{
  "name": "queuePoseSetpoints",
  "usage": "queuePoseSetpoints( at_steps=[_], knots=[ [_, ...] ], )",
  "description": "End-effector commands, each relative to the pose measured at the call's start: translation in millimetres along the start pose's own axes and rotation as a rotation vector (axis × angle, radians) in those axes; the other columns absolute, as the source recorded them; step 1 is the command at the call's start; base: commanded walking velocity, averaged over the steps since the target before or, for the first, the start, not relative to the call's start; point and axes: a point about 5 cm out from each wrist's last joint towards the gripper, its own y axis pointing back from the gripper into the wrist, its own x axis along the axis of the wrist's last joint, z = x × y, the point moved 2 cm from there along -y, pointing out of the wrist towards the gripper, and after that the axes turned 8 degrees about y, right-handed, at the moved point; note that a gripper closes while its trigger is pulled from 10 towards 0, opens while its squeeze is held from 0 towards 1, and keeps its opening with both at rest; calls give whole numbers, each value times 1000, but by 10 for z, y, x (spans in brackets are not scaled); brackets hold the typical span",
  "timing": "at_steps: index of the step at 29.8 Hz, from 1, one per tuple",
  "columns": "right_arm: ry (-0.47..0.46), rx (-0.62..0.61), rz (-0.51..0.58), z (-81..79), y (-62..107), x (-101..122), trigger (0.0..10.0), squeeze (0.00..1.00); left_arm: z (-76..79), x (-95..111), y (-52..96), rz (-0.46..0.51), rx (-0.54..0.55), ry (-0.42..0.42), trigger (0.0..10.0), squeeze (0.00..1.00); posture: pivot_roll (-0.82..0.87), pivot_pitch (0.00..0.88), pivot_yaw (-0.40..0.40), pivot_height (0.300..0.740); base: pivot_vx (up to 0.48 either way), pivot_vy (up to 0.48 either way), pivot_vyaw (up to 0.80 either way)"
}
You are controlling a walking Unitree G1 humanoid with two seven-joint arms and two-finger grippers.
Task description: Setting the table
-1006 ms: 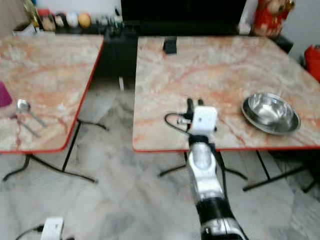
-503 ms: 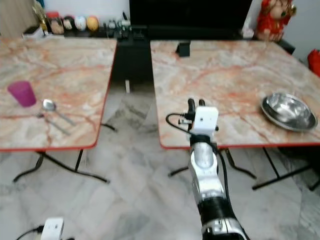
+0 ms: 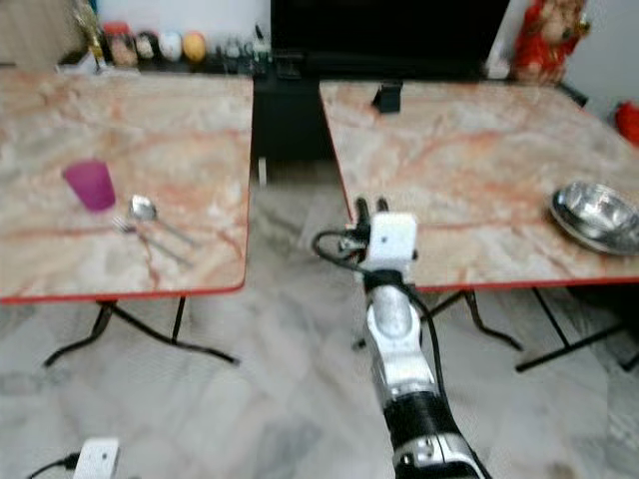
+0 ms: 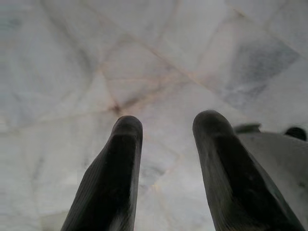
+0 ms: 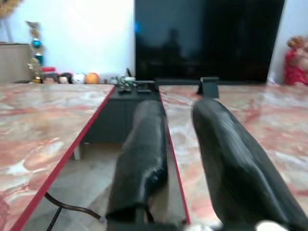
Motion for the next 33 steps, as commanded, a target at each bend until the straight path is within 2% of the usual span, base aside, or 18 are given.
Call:
queuePoseSetpoints(
  at_steps=[1, 16, 21, 28, 30, 33],
  knots=[
    [12, -27, -25, 119, 1, -66, 10000, 0, 50, -35, 0, -11, -12, 4, 10000, 0, -27, 0, -37, 740, 0, 304, 0],
    [30, -34, -68, 215, 18, -202, 10000, 0, 48, -26, -1, -8, -12, 4, 10000, 0, -20, 0, -37, 740, 0, 302, 0],
    [50, -52, -102, 299, 36, -284, 10000, 0, 48, -22, -2, -6, -12, 0, 10000, 0, -23, 0, -36, 740, 0, 0, 0],
    [72, -108, -272, 533, 230, -696, 10000, 0, 52, -17, -3, -5, -13, -4, 10000, 0, -19, 0, -38, 740, 0, 0, 0],
    [71, -112, -287, 550, 252, -729, 10000, 0, 53, -16, -4, -5, -13, -4, 10000, 0, -19, 0, -38, 740, 0, 0, 0],
    [56, -151, -465, 672, 518, -1074, 10000, 0, 54, -14, -4, -4, -14, -5, 10000, 0, -21, 0, -37, 740, 0, 0, 0]
  ],
)
